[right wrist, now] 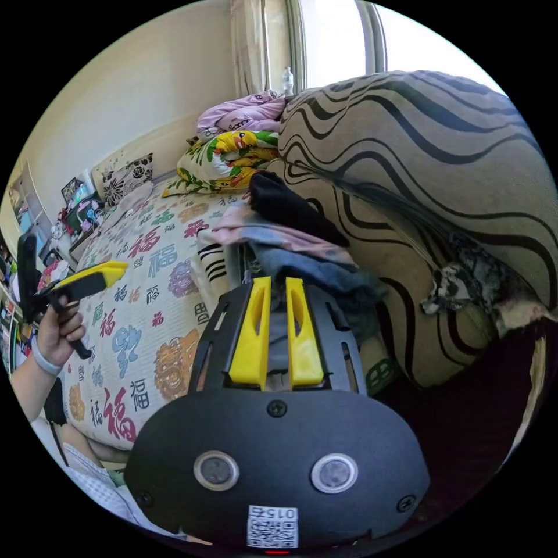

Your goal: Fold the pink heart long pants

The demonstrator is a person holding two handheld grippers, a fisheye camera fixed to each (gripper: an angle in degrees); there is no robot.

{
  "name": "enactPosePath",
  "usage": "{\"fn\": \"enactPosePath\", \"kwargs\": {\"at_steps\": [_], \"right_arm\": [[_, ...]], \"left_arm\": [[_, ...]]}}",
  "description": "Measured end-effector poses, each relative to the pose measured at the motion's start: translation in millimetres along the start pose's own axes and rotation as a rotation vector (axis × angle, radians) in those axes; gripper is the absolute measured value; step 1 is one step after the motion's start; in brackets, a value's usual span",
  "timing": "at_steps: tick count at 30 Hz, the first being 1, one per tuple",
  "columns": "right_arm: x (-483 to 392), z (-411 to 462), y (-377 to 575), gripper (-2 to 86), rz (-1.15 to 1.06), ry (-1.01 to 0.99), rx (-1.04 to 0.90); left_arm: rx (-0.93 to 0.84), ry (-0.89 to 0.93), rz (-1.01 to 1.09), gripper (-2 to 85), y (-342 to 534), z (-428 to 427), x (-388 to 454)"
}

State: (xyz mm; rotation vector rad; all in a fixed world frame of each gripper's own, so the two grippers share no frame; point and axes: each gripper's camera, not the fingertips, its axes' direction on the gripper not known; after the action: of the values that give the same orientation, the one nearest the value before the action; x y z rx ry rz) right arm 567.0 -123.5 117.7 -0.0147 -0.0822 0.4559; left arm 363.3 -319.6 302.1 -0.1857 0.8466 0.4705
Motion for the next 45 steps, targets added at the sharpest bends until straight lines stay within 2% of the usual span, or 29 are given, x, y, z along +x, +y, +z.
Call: {"fn": "enactPosePath", "kwargs": {"at_steps": [6,8,9,10,12,17,22,24,26,27,31,35,38,42,45], "right_arm": [[-7,-7,-47,12.6,-0.188,0.108,0.039],[-8,-14,-56,15.1,-0.207,0.131,0.024],[-7,-17,-56,15.5,-0.209,0.135,0.028],[-4,-23,-54,15.4,-0.207,0.135,0.042],[0,-35,-49,14.8,-0.223,0.139,0.06],[-14,-61,-58,15.9,-0.268,0.169,-0.008],[-45,-115,-63,11.0,-0.312,0.211,0.019],[-62,-155,-60,7.8,-0.35,0.244,0.165],[-93,-217,-56,2.1,-0.451,0.221,0.401],[-102,-229,-56,0.4,-0.498,0.191,0.424],[-161,-292,-66,-0.8,-0.616,-0.014,0.408],[-204,-357,-53,-1.0,-0.659,-0.301,0.506],[-248,-393,-39,-1.0,-0.762,-0.337,0.583],[-296,-413,-24,-1.0,-0.889,-0.446,0.607],[-325,-396,-16,-0.9,-0.927,-0.588,0.524]], "left_arm": [[0.016,0.08,-0.21,10.5,-67,87,-23],[0.04,0.123,-0.281,8.5,-74,99,-33],[0.039,0.187,-0.315,4.7,-76,105,-40],[0.048,0.274,-0.306,2.3,-78,106,-45],[0.104,0.338,-0.243,1.1,-80,93,-46],[0.101,0.38,-0.069,-0.4,-85,45,-24],[0.271,0.538,0.02,-0.7,-83,-58,2],[0.345,0.582,0.079,-0.6,-85,-108,11],[0.42,0.598,0.143,-0.6,-86,-162,19],[0.443,0.596,0.168,-0.5,-85,-195,25],[0.523,0.472,0.233,-0.4,-53,-307,33],[0.663,0.483,0.222,-0.4,-1,-403,14],[0.758,0.439,0.23,-0.4,46,-482,0],[0.849,0.274,0.23,-0.3,120,-569,-19],[0.866,0.095,0.127,-0.2,174,-602,-51]]}}
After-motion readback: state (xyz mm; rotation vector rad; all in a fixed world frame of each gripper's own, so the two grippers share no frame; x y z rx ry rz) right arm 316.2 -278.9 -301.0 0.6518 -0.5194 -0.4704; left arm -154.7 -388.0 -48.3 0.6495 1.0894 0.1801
